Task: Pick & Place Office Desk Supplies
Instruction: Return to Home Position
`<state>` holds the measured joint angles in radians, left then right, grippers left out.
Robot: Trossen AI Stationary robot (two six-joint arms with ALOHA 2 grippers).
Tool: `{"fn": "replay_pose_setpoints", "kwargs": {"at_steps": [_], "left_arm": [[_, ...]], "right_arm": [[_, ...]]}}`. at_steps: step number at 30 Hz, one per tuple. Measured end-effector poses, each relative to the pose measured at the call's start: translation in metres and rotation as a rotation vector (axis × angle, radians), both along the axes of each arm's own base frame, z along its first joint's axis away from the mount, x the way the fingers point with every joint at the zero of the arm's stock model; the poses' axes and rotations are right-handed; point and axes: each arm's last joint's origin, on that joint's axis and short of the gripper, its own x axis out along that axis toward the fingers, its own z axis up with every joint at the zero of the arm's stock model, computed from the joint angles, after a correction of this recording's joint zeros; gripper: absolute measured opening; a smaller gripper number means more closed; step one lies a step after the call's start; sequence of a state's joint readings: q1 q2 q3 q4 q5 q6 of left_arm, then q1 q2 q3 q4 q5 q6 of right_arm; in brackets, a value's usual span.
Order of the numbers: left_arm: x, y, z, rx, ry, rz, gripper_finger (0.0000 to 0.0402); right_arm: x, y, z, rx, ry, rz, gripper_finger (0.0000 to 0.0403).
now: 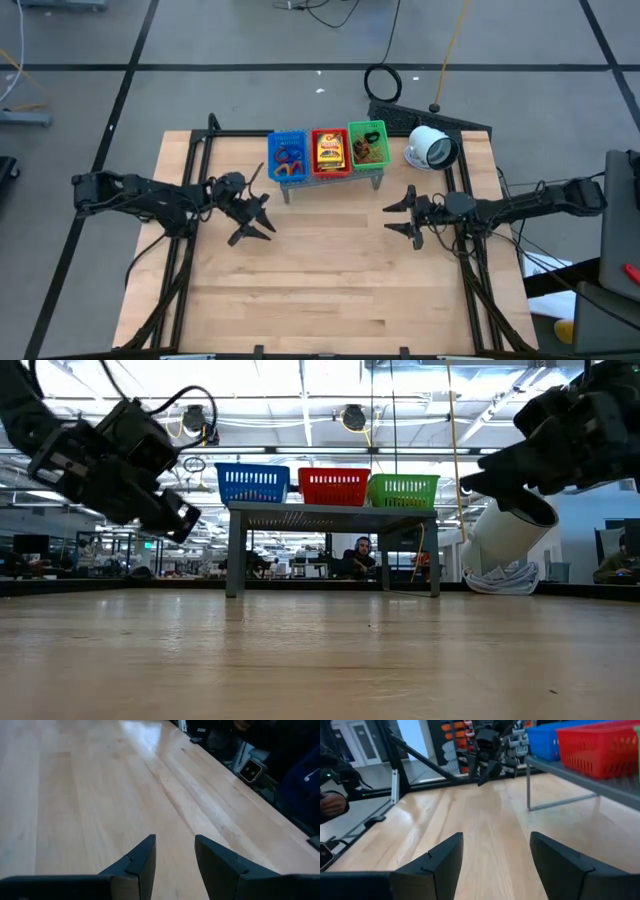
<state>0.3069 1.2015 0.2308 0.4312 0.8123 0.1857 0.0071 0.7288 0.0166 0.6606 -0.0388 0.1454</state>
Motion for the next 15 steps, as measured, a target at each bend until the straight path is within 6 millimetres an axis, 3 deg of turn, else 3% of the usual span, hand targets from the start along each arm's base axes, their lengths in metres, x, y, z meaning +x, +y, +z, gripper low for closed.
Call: {"fn": "replay_pose_setpoints", "kwargs": {"at_steps": [15], "left_arm": [[-0.039,-0.003,-0.034,-0.088,0.028,0.080,0.0143]], "right_arm": [[0.000,0.000,0.001,0.006,-0.007,-0.015,0.0222]]}}
